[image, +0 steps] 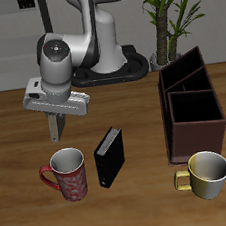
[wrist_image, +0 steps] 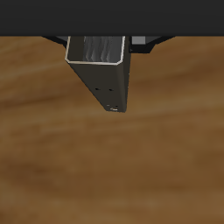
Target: Place the yellow book into the left desk caddy's left compartment
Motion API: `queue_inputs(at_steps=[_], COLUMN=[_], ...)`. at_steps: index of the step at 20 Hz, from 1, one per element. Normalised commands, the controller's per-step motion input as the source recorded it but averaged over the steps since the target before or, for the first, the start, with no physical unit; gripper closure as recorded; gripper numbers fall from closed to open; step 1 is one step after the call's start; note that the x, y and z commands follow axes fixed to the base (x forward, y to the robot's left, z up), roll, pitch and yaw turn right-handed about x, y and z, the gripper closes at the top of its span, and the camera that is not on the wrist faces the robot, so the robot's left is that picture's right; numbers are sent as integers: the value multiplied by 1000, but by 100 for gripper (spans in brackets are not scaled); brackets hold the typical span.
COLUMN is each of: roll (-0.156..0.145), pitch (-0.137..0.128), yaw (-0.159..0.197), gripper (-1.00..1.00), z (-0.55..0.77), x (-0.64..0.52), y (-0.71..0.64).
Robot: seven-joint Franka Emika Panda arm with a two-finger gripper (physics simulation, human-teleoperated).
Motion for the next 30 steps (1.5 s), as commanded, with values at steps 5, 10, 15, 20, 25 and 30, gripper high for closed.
queue_inputs(at_steps=[5, 10, 15, 20, 25, 30], roll=[-5, 2, -12, -24, -41, 89], pitch=[-40, -79, -85, -48, -34, -34], yaw=[-10, 4, 37, -12, 22, 51], gripper=[100, 100, 100, 100, 100, 100], z=[303, 750, 760, 532, 344, 150], x=[-76, -177, -230, -222, -175, -64], y=[114, 365, 493, 411, 428, 494])
